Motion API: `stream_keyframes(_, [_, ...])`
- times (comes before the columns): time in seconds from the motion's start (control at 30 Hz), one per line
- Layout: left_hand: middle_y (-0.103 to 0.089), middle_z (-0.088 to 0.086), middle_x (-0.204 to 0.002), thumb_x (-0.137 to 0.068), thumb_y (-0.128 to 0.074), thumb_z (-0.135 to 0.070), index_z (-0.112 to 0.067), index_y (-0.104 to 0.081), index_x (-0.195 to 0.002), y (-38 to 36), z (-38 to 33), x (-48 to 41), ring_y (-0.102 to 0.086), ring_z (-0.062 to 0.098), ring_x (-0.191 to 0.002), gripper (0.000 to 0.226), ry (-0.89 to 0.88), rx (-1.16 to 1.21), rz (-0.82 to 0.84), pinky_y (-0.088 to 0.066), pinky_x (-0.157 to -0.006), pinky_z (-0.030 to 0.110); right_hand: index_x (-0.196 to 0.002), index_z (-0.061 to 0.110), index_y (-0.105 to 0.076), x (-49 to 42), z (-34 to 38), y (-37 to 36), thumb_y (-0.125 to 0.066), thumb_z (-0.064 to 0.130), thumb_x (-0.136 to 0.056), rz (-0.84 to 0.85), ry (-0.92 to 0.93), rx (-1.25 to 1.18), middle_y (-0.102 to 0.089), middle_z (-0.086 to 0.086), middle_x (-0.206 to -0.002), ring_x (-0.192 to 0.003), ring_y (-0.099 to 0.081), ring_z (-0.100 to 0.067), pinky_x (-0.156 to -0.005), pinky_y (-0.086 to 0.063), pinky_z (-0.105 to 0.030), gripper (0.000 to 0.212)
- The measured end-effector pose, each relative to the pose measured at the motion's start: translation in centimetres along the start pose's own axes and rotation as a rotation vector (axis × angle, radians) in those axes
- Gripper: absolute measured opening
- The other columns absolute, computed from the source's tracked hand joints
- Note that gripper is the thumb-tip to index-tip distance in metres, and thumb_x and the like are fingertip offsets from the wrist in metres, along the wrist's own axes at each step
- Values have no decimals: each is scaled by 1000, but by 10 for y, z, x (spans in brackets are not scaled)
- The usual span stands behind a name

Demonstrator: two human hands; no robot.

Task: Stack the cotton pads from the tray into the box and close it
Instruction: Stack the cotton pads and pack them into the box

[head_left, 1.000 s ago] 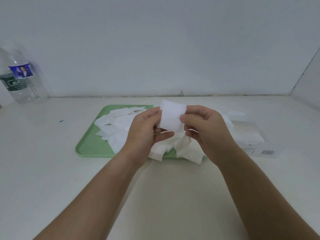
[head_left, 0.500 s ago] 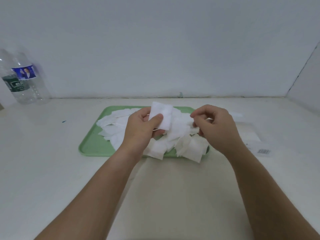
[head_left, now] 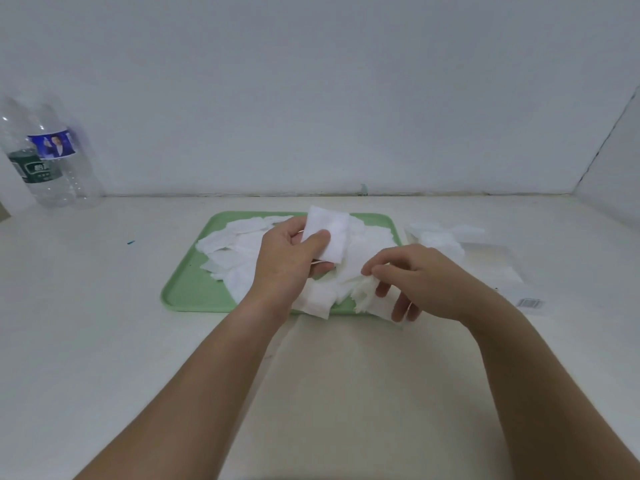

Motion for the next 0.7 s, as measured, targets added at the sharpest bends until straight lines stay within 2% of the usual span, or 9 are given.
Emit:
stream_keyframes(0.07, [-77,0,-85,-95,-62,-8,-19,-74,-94,3,0,-1,-73,15,-74,16,-3,9,-18,-63,-73,33,-94,22,-72,0,3,2,-51,24,-98,-41,27,-22,-70,-4,-88,-62,-73,-22,-55,-56,-29,22])
stream_keyframes(0.17, [-74,-8,-76,-94,-62,-5,-18,-72,-92,13,-7,-2,-72,9,-72,17,-34,67,-104,-57,-61,21,-87,20,-72,0,10,11,-54,20,-97,-158,129,-119,-68,-4,-88,-62,-72,-22,-53,-53,-30,21])
stream_keyframes(0.23, [-74,0,-82,-93,-60,-4,-14,-71,-92,24,-11,-4,-72,14,-79,15,-85,78,-187,-57,-64,22,-86,17,-70,0,16,14,-54,14,-97,-205,201,-224,-66,-7,-86,-62,-71,-24,-54,-50,-35,19])
stream_keyframes(0.3, [-72,16,-92,-91,-57,-3,-8,-70,-95,33,-15,-6,-72,25,-86,14,-134,76,-243,-59,-66,26,-88,17,-69,-5,23,8,-56,11,-96,-179,251,-271,-64,-10,-88,-64,-70,-23,-54,-50,-35,17])
stream_keyframes(0.4, [-72,19,-100,-90,-55,-5,-8,-70,-97,40,-14,-8,-73,32,-91,16,-133,93,-274,-58,-66,27,-92,25,-68,-21,32,-14,-58,15,-96,-96,271,-88,-61,-1,-93,-68,-71,-18,-55,-51,-27,15])
stream_keyframes(0.47, [-74,14,-98,-91,-54,-5,-11,-70,-98,38,-11,-9,-75,29,-87,18,-99,86,-256,-58,-63,26,-95,32,-64,-34,35,-24,-58,21,-96,-71,253,94,-60,3,-95,-71,-70,-17,-56,-52,-26,13])
stream_keyframes(0.53, [-75,11,-95,-93,-53,-2,-14,-69,-96,33,-8,-9,-76,26,-81,19,-56,78,-195,-59,-61,26,-98,34,-57,-43,38,-31,-59,22,-95,-56,244,203,-60,4,-92,-74,-69,-19,-61,-56,-32,12])
stream_keyframes(0.63, [-74,14,-97,-93,-54,1,-14,-68,-95,23,2,-11,-76,28,-82,20,19,37,-90,-62,-63,31,-101,25,-47,-47,34,-33,-72,18,-88,-79,207,112,-63,5,-83,-69,-69,-14,-66,-59,-36,29])
stream_keyframes(0.7, [-74,15,-97,-89,-57,-1,-14,-69,-94,21,7,-12,-75,33,-88,18,18,-47,-75,-64,-73,46,-98,21,-47,-47,28,-32,-81,12,-78,-106,168,6,-63,6,-80,-62,-64,-6,-67,-57,-32,41])
Point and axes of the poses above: each hand's wrist, its own x-axis away from the middle knuckle, its own y-axis out of the back of the hand, z = x × y, the point moved 7 cm from there along -x, towards the middle knuckle
